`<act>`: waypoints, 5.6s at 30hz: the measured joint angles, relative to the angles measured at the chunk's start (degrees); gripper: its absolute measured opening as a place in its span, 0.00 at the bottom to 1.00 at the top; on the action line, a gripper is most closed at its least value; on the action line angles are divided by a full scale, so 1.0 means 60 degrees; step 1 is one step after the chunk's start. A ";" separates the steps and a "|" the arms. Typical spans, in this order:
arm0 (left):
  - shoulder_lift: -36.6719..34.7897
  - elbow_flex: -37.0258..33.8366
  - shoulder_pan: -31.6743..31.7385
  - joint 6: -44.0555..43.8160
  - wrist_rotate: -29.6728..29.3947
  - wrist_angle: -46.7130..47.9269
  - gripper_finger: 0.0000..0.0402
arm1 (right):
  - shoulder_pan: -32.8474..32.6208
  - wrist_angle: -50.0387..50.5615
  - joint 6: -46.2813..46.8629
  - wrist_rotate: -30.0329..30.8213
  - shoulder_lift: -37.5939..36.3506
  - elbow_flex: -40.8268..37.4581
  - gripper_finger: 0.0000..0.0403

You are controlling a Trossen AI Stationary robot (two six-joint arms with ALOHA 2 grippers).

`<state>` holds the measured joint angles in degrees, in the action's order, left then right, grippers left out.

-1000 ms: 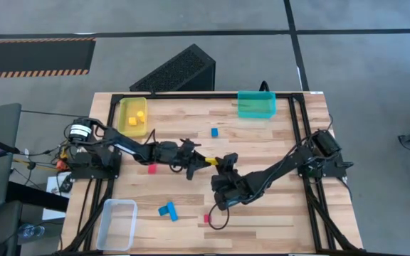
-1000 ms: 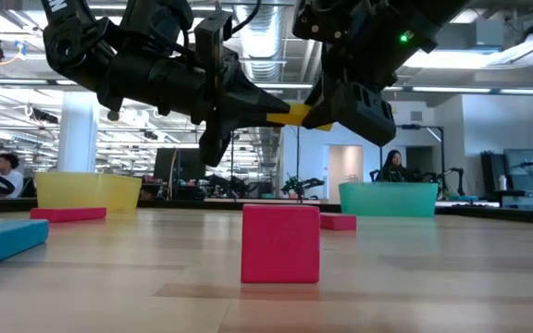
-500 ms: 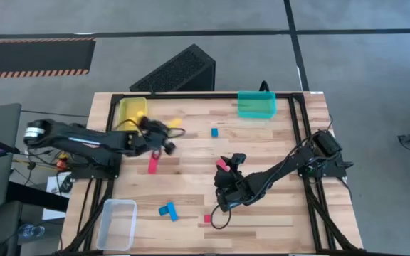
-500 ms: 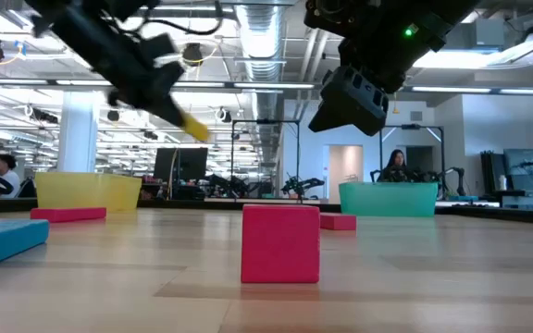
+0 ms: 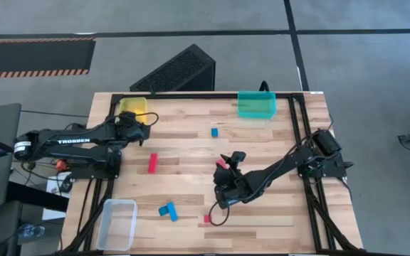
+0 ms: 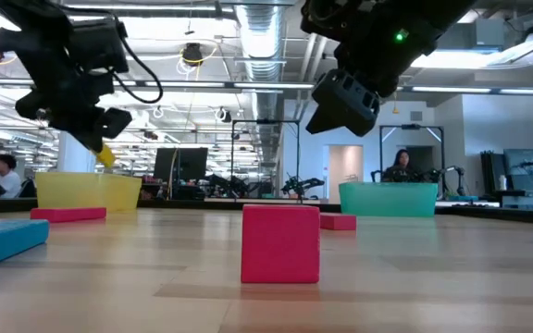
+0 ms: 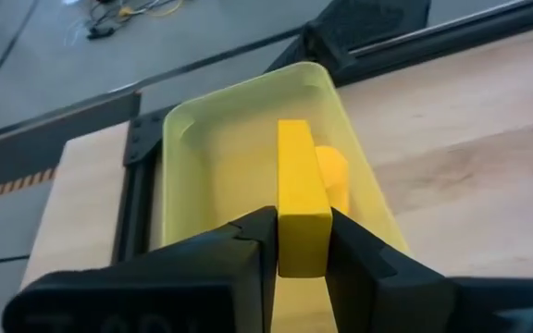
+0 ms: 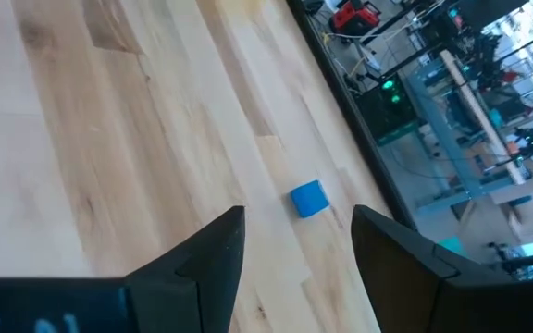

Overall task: Sort & place blocks by color
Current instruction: Put the yellow block into the yellow bin, then put the top right red block into the blue bin

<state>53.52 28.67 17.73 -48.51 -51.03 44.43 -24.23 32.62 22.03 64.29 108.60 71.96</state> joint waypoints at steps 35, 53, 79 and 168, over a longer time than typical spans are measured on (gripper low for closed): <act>0.0021 0.0018 -0.0710 0.3154 0.1218 -0.1516 0.40 | 0.2761 -0.8192 0.2429 -0.8707 -0.3729 -0.6074 0.52; 0.0410 0.0015 -0.0695 0.4499 0.1721 -0.3367 0.40 | 0.3035 -0.4583 0.2915 -0.7266 -0.1610 -0.4124 0.55; 0.0768 0.0011 -0.0575 0.5722 0.2731 -0.4336 0.40 | 0.2608 -0.2035 0.3051 -0.6835 -0.1308 -0.3489 0.38; 0.0768 0.0011 -0.0579 0.5171 0.3167 -0.4087 0.40 | 0.1936 0.1038 -0.4681 -0.9173 -0.0024 -0.0887 0.34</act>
<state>58.13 28.73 14.26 -17.48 -32.03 19.91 -12.61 38.85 -6.05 9.26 108.45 66.64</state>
